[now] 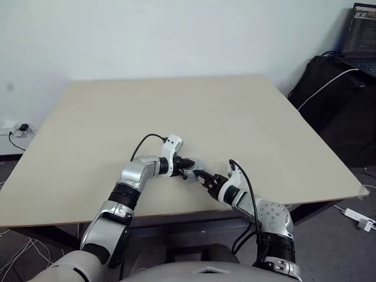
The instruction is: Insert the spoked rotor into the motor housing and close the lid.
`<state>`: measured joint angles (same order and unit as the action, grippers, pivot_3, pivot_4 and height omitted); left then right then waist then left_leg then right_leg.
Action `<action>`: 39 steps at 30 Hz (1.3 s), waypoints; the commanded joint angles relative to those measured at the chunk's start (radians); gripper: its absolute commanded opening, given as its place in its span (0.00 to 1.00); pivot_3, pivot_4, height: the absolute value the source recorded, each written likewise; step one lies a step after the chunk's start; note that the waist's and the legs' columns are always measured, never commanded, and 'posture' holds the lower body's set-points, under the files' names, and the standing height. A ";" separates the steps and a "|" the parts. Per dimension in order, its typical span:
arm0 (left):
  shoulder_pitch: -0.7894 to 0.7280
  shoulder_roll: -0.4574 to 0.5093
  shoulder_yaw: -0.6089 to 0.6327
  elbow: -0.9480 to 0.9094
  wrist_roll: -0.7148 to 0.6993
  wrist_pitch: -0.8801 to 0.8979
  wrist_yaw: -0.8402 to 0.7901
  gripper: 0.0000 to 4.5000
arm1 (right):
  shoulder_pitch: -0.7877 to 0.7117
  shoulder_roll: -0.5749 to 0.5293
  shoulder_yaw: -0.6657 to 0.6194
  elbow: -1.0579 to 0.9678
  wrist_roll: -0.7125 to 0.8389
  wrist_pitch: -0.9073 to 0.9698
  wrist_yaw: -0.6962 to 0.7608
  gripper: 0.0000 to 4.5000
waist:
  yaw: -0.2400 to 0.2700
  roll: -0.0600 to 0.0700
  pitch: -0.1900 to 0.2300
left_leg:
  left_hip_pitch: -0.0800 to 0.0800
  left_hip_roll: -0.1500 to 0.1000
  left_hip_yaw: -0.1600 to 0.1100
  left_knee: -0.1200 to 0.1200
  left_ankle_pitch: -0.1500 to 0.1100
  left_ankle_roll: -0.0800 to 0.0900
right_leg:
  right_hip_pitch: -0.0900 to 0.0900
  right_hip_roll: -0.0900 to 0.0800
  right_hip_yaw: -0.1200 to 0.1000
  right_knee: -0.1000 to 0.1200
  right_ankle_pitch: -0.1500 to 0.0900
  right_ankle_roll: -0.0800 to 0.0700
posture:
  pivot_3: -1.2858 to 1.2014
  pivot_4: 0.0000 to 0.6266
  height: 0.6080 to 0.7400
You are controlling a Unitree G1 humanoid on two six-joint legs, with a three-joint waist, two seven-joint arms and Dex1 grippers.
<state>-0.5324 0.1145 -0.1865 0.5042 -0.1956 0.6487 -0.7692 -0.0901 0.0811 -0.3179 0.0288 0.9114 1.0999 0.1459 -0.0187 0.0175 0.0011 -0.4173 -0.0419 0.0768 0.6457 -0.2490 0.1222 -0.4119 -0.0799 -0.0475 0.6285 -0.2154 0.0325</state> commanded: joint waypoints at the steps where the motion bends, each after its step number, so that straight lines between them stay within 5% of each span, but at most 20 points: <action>1: 0.039 0.004 -0.047 0.048 0.031 0.057 0.005 0.00 | -0.042 0.056 0.033 -0.036 0.051 -0.023 0.043 0.87 | 0.000 0.000 0.000 | 0.000 0.000 0.000 0.000 0.000 0.000 | 0.000 0.000 0.000 0.000 0.000 0.000 | 0.52 0.00 1.00; 3: 0.041 0.007 -0.046 0.045 0.031 0.058 0.004 0.00 | -0.042 0.060 0.033 -0.029 0.050 -0.026 0.041 1.00 | 0.000 0.000 0.000 | 0.000 0.000 0.000 0.000 0.000 0.000 | 0.000 0.000 0.000 0.000 0.000 0.000 | 0.52 0.00 1.00; 27: 0.082 0.033 -0.026 0.003 0.021 0.075 0.018 0.00 | -0.029 0.064 0.038 -0.047 0.107 -0.013 0.048 1.00 | -0.002 0.000 0.000 | 0.000 0.000 0.000 -0.001 0.000 0.000 | 0.000 0.000 0.000 0.000 0.000 0.000 | 0.52 0.00 1.00; 30: 0.086 0.034 -0.024 -0.001 0.020 0.076 0.020 0.00 | -0.032 0.068 0.028 -0.044 0.108 -0.021 0.039 0.86 | -0.001 0.000 0.000 | 0.000 0.000 0.000 -0.001 0.000 0.000 | 0.000 0.000 0.000 0.000 0.000 0.000 | 0.52 0.00 1.00; 37: 0.089 0.035 -0.020 -0.003 0.017 0.077 0.023 0.00 | -0.036 0.070 0.019 -0.040 0.116 -0.023 0.032 0.36 | 0.003 0.000 0.000 | -0.001 0.000 0.000 -0.001 0.000 0.000 | -0.001 0.000 0.000 0.000 0.000 0.000 | 0.52 0.00 1.00; 39: 0.089 0.035 -0.019 -0.003 0.016 0.077 0.024 0.00 | -0.037 0.070 0.019 -0.040 0.115 -0.022 0.029 0.31 | 0.003 0.001 0.001 | -0.001 0.000 0.000 -0.001 0.000 0.000 | -0.001 0.000 0.000 -0.001 0.000 0.000 | 0.52 0.00 1.00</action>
<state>-0.4856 0.1486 -0.1638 0.4409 -0.2045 0.6547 -0.7594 -0.0757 0.0817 -0.3198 0.0459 0.9512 1.0970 0.1367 -0.0156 0.0183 0.0018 -0.4179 -0.0420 0.0769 0.6451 -0.2490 0.1222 -0.4127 -0.0798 -0.0471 0.6280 -0.2153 0.0323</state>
